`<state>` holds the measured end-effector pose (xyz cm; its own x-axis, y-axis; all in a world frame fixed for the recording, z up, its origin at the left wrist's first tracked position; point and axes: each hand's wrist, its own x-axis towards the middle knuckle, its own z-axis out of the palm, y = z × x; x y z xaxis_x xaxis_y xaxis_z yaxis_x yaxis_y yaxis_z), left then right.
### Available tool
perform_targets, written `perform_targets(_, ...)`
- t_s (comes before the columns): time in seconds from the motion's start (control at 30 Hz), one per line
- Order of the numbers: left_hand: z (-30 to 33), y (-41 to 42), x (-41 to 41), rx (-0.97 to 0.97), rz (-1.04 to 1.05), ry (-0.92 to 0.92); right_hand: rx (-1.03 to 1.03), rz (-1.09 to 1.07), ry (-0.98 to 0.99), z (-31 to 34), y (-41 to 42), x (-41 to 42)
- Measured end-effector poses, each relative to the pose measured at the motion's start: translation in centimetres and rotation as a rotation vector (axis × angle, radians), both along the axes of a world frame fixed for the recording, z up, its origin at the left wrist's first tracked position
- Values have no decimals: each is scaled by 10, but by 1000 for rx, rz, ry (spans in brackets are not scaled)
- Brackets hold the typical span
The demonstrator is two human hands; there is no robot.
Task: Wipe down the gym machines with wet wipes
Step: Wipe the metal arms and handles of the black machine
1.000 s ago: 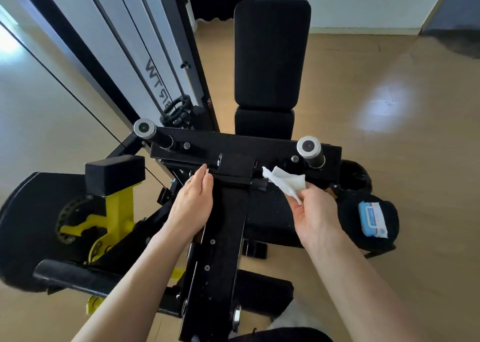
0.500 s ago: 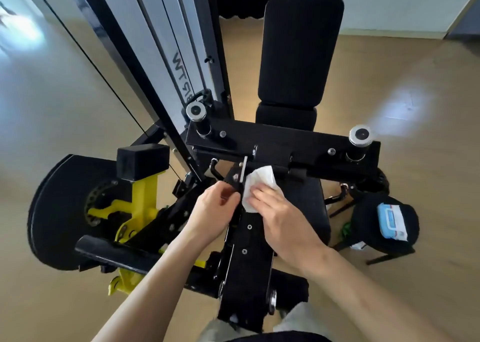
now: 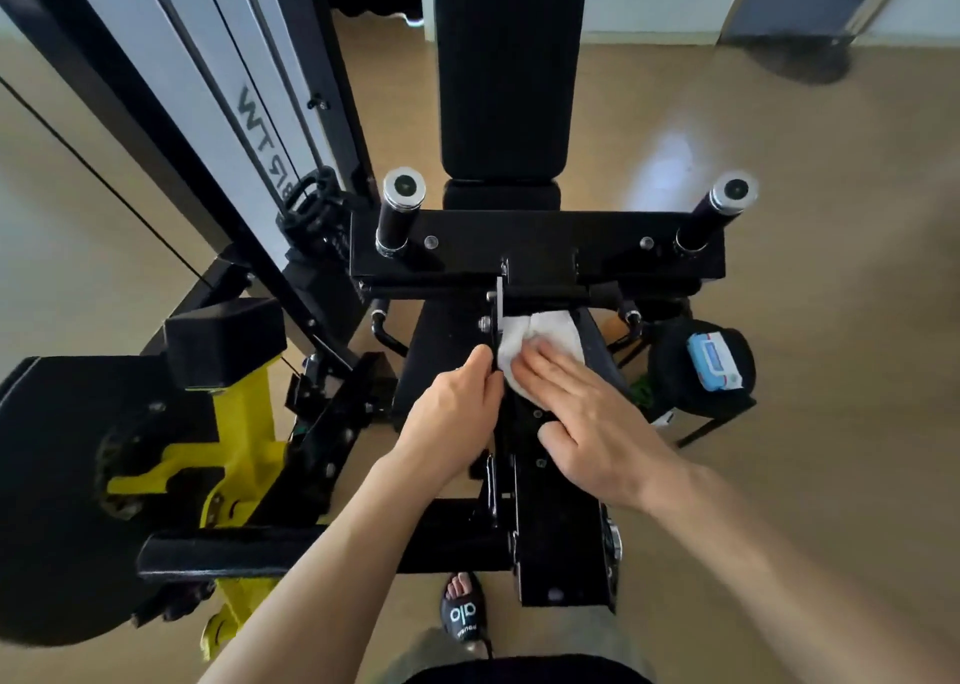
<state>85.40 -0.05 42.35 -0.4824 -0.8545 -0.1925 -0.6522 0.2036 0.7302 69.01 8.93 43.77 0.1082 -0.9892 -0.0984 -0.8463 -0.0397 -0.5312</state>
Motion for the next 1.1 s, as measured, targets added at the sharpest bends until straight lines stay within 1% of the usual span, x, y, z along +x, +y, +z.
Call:
perform_targets(0.07, 0, -4, 1, 17, -25, 1, 19, -9, -13, 3, 25, 9)
perform_targets(0.13, -1, -6, 2, 30, -37, 17, 36, -26, -15, 3, 32, 10)
perform_targets(0.27, -5, -7, 3, 55, -55, 67, 9, -72, 27, 2, -18, 8)
perform_targets(0.33, -6, -8, 5, 52, -71, 72, 5, -112, 23, 0, -29, 9)
perform_targets(0.4, -6, -10, 6, 51, -93, 57, 4, -136, -15, 1, -10, 15)
perform_targets(0.47, -7, -11, 6, 51, -104, 57, -2, -145, -24, -1, 20, 25)
perform_targets(0.53, -8, -12, 6, 43, -97, 72, 10, -146, -27, -4, 33, 25)
perform_targets(0.6, -8, -11, 5, 35, -91, 74, 19, -162, -33, -4, 15, 18)
perform_targets(0.73, -10, -7, 5, 22, -89, 58, 1, -222, 40, -3, -18, 5)
perform_targets(0.83, -12, -5, 4, 26, -68, 70, -25, -247, 6, -5, 17, 19)
perform_targets(0.97, -13, -5, 3, 48, -52, 50, -39, -333, -116, -18, 76, 40)
perform_targets(1.1, -13, -5, 2, 27, -54, 14, -46, -350, -106, -22, 80, 43)
